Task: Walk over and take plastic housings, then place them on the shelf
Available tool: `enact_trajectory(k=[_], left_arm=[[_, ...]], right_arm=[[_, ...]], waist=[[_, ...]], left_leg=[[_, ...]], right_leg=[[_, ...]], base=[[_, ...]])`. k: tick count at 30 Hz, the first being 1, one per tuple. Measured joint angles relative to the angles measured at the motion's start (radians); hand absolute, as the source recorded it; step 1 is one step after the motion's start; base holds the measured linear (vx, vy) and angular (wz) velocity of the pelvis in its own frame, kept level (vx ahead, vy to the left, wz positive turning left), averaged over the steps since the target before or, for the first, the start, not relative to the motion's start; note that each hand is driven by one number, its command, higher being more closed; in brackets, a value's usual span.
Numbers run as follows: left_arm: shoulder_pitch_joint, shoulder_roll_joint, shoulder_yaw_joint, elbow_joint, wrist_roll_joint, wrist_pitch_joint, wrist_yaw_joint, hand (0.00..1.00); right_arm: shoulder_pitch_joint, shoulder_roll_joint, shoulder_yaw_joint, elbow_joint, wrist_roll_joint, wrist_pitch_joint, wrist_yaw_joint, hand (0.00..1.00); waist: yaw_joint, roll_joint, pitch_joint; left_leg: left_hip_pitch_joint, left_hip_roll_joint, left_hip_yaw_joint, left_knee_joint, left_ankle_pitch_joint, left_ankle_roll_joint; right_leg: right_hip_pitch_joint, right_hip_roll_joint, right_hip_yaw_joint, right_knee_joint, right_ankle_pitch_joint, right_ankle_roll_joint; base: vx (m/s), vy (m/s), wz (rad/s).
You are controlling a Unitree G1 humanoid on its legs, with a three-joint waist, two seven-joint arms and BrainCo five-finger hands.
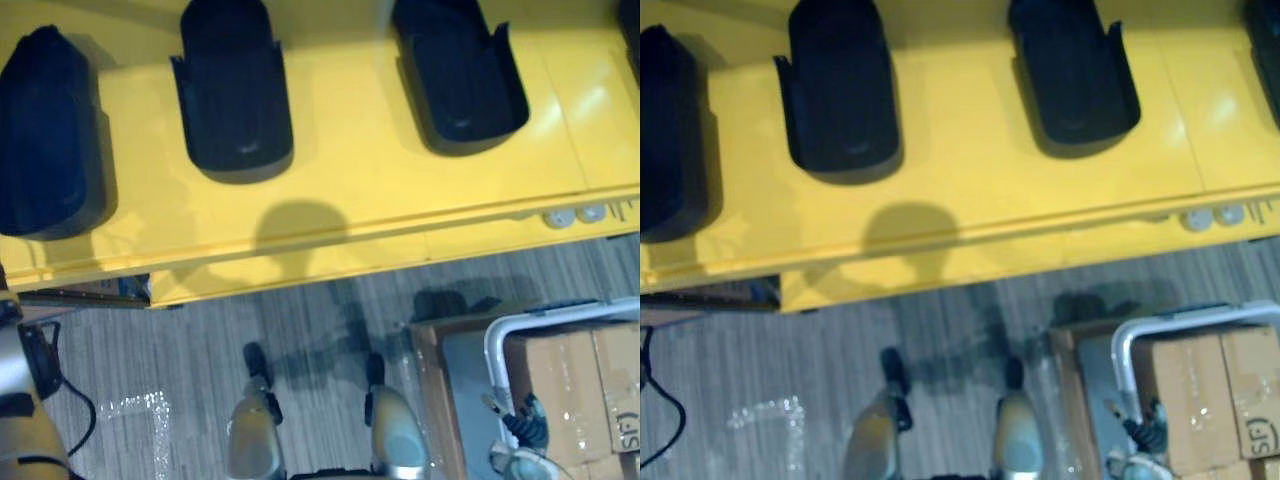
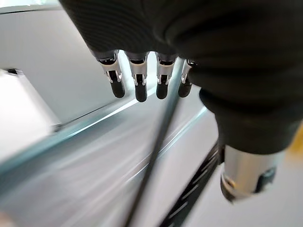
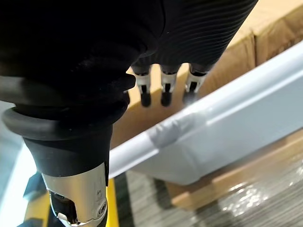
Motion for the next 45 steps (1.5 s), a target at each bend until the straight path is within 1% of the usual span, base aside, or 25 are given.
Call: enact_trajectory(k=[1, 2, 4, 5, 6, 7, 8, 10, 11, 12, 13, 14, 15, 16, 18, 21, 25, 26, 29, 31, 32, 34, 36, 40, 45], left_arm=[[0.023, 0.004, -0.001, -0.061, 0.007, -0.026, 0.0, 1.0], [0.046, 0.005, 0.001, -0.095, 0.009, -0.038, 0.0, 1.0], [0.248, -0.006, 0.023, -0.295, 0.007, -0.096, -0.033, 1.0], [0.322, -0.025, 0.047, -0.359, 0.003, -0.113, -0.05, 1.0], [0.467, -0.095, 0.099, -0.485, -0.001, -0.155, -0.087, 1.0], [0.608, -0.202, 0.142, -0.591, -0.003, -0.193, -0.127, 1.0], [0.673, -0.264, 0.155, -0.634, -0.011, -0.215, -0.146, 1.0], [0.901, -0.507, 0.174, -0.725, -0.064, -0.316, -0.244, 1.0], [0.947, -0.559, 0.171, -0.74, -0.09, -0.344, -0.281, 1.0], [1.013, -0.628, 0.17, -0.761, -0.13, -0.385, -0.346, 1.0], [1.082, -0.687, 0.16, -0.775, -0.169, -0.426, -0.417, 1.0], [1.144, -0.724, 0.154, -0.783, -0.209, -0.472, -0.503, 1.0], [1.17, -0.737, 0.153, -0.789, -0.229, -0.49, -0.542, 1.0], [1.212, -0.763, 0.143, -0.794, -0.258, -0.519, -0.612, 1.0], [1.258, -0.786, 0.104, -0.795, -0.33, -0.542, -0.723, 1.0], [1.274, -0.798, 0.086, -0.756, -0.362, -0.544, -0.822, 1.0], [1.274, -0.797, 0.087, -0.687, -0.394, -0.543, -0.918, 1.0], [1.274, -0.796, 0.087, -0.678, -0.395, -0.543, -0.928, 1.0], [1.268, -0.79, 0.088, -0.624, -0.423, -0.511, -0.998, 1.0], [1.258, -0.774, 0.087, -0.574, -0.481, -0.472, -1.045, 1.0], [1.253, -0.764, 0.086, -0.554, -0.497, -0.459, -1.053, 1.0], [1.199, -0.718, 0.087, -0.426, -0.527, -0.426, -1.059, 1.0], [1.162, -0.694, 0.088, -0.358, -0.562, -0.417, -1.064, 1.0], [1.094, -0.64, 0.086, -0.297, -0.592, -0.415, -1.077, 1.0], [0.98, -0.585, 0.086, -0.235, -0.63, -0.415, -1.069, 1.0]], right_arm=[[-0.002, 0.0, 0.001, 0.0, -0.001, 0.0, 0.0, 0.0], [-0.003, 0.0, 0.002, 0.0, -0.001, 0.0, 0.0, 0.0], [0.001, 0.021, 0.003, 0.009, -0.002, 0.003, 0.0, 0.0], [0.002, 0.032, 0.003, 0.011, -0.003, 0.004, 0.0, 0.0], [0.008, 0.06, 0.004, 0.012, -0.012, 0.004, -0.002, 0.0], [0.019, 0.089, 0.007, 0.013, -0.031, 0.005, -0.006, 0.0], [0.024, 0.102, 0.007, 0.016, -0.04, 0.005, -0.011, 0.0], [0.027, 0.141, 0.009, 0.051, -0.063, 0.01, -0.035, 0.0], [0.027, 0.145, 0.009, 0.058, -0.07, 0.012, -0.044, 0.0], [0.018, 0.147, 0.009, 0.074, -0.076, 0.018, -0.052, 0.0], [0.012, 0.149, 0.009, 0.087, -0.083, 0.025, -0.065, 0.0], [0.006, 0.15, 0.009, 0.098, -0.099, 0.033, -0.073, 0.0], [0.0, 0.15, 0.011, 0.106, -0.101, 0.037, -0.079, 0.0], [-0.008, 0.15, 0.01, 0.122, -0.105, 0.044, -0.093, 0.0], [-0.016, 0.149, 0.01, 0.155, -0.116, 0.046, -0.111, 0.0], [-0.017, 0.148, 0.011, 0.175, -0.119, 0.049, -0.119, 0.0], [-0.015, 0.148, 0.011, 0.191, -0.119, 0.049, -0.128, 0.0], [-0.015, 0.147, 0.01, 0.193, -0.119, 0.049, -0.128, 0.0], [-0.011, 0.148, 0.008, 0.204, -0.119, 0.045, -0.121, 0.0], [-0.009, 0.148, 0.008, 0.212, -0.121, 0.041, -0.106, 0.0], [-0.011, 0.148, 0.006, 0.216, -0.121, 0.041, -0.105, 0.0], [-0.011, 0.146, 0.0, 0.226, -0.121, 0.041, -0.096, 0.0], [-0.011, 0.146, -0.008, 0.228, -0.123, 0.041, -0.084, 0.0], [-0.017, 0.136, -0.016, 0.229, -0.138, 0.04, -0.077, 0.0], [-0.018, 0.125, -0.019, 0.229, -0.138, 0.04, -0.06, 0.0]], waist=[[0.001, 0.012, -0.008], [0.002, 0.018, -0.014], [-0.006, 0.044, -0.076], [-0.007, 0.048, -0.099], [-0.006, 0.051, -0.141], [-0.004, 0.057, -0.183], [-0.001, 0.06, -0.201], [0.031, 0.064, -0.253], [0.038, 0.064, -0.26], [0.051, 0.065, -0.265], [0.075, 0.061, -0.267], [0.093, 0.055, -0.271], [0.098, 0.05, -0.274], [0.104, 0.047, -0.28], [0.108, 0.047, -0.297], [0.111, 0.055, -0.316], [0.111, 0.053, -0.321], [0.111, 0.052, -0.32], [0.111, 0.048, -0.322], [0.106, 0.045, -0.321], [0.103, 0.044, -0.321], [0.096, 0.044, -0.321], [0.09, 0.039, -0.318], [0.089, 0.03, -0.303], [0.065, 0.028, -0.294]], left_leg=[[0.013, -0.003, -0.003, -0.019, 0.01, -0.001], [0.022, -0.005, -0.005, -0.03, 0.013, -0.001], [0.044, -0.008, -0.022, -0.063, 0.023, -0.003], [0.046, -0.008, -0.025, -0.063, 0.023, -0.003], [0.059, -0.009, -0.032, -0.063, 0.023, -0.003], [0.068, -0.009, -0.055, -0.063, 0.022, -0.003], [0.072, -0.009, -0.066, -0.063, 0.022, -0.003], [0.082, -0.009, -0.108, -0.063, 0.021, -0.005], [0.082, -0.009, -0.121, -0.064, 0.017, -0.011], [0.081, -0.007, -0.137, -0.064, 0.012, -0.018], [0.081, -0.009, -0.161, -0.064, 0.013, -0.022], [0.081, -0.013, -0.179, -0.065, 0.015, -0.024], [0.08, -0.015, -0.185, -0.065, 0.014, -0.025], [0.08, -0.018, -0.202, -0.07, 0.016, -0.026], [0.079, -0.021, -0.22, -0.071, 0.023, -0.027], [0.083, -0.021, -0.225, -0.071, 0.035, -0.014], [0.097, -0.021, -0.225, -0.072, 0.036, -0.013], [0.096, -0.021, -0.225, -0.072, 0.036, -0.013], [0.096, -0.024, -0.221, -0.073, 0.036, -0.012], [0.096, -0.024, -0.215, -0.073, 0.034, -0.011], [0.096, -0.023, -0.214, -0.073, 0.033, -0.012], [0.096, -0.023, -0.209, -0.073, 0.031, -0.016], [0.097, -0.023, -0.201, -0.073, 0.029, -0.018], [0.114, -0.019, -0.161, -0.073, 0.017, -0.021], [0.131, -0.019, -0.123, -0.074, 0.005, -0.021]], right_leg=[[0.01, 0.0, -0.005, -0.006, 0.0, 0.0], [0.018, 0.0, -0.009, -0.012, 0.0, 0.0], [0.055, -0.001, -0.041, -0.039, 0.0, 0.001], [0.068, -0.001, -0.05, -0.049, 0.0, 0.001], [0.097, -0.001, -0.063, -0.07, 0.0, 0.0], [0.135, 0.0, -0.09, -0.092, 0.0, 0.0], [0.154, 0.001, -0.108, -0.102, 0.0, 0.0], [0.212, 0.008, -0.163, -0.131, -0.002, -0.004], [0.22, 0.011, -0.172, -0.135, -0.005, -0.009], [0.235, 0.015, -0.194, -0.138, -0.008, -0.013], [0.25, 0.017, -0.214, -0.139, -0.01, -0.016], [0.265, 0.019, -0.225, -0.144, -0.015, -0.017], [0.27, 0.019, -0.226, -0.145, -0.022, -0.016], [0.282, 0.019, -0.245, -0.147, -0.025, -0.018], [0.292, 0.02, -0.262, -0.149, -0.031, -0.022], [0.299, 0.02, -0.269, -0.15, -0.031, -0.022], [0.315, 0.019, -0.272, -0.152, -0.031, -0.022], [0.315, 0.019, -0.272, -0.152, -0.031, -0.022], [0.315, 0.016, -0.272, -0.157, -0.031, -0.021], [0.315, 0.015, -0.271, -0.164, -0.029, -0.019], [0.315, 0.015, -0.271, -0.166, -0.029, -0.019], [0.315, 0.015, -0.269, -0.171, -0.024, -0.011], [0.315, 0.015, -0.263, -0.172, -0.023, -0.008], [0.311, 0.012, -0.23, -0.173, -0.019, -0.006], [0.309, 0.005, -0.204, -0.177, -0.019, -0.007]], base=[[0.03, -0.004, 0.14], [0.04, -0.002, 0.13], [0.08, -0.007, 0.23], [0.13, -0.02, 0.28], [0.14, -0.038, 0.34], [0.13, -0.049, 0.41], [0.11, -0.056, 0.54], [0.05, -0.051, 0.59], [0.0, -0.037, 0.55], [-0.03, -0.023, 0.5], [-0.06, -0.01, 0.58], [-0.07, -0.003, 0.45], [-0.08, -0.004, 0.42], [-0.09, -0.004, 0.34], [-0.1, 0.0, 0.27], [-0.05, 0.001, 0.06], [-0.01, -0.001, 0.0], [0.0, 0.0, 0.0], [0.01, -0.003, -0.01], [0.04, -0.019, -0.04], [0.04, -0.023, -0.04], [0.05, -0.03, -0.04], [0.06, -0.029, -0.06], [0.05, -0.021, -0.25], [0.04, -0.016, -0.16]])
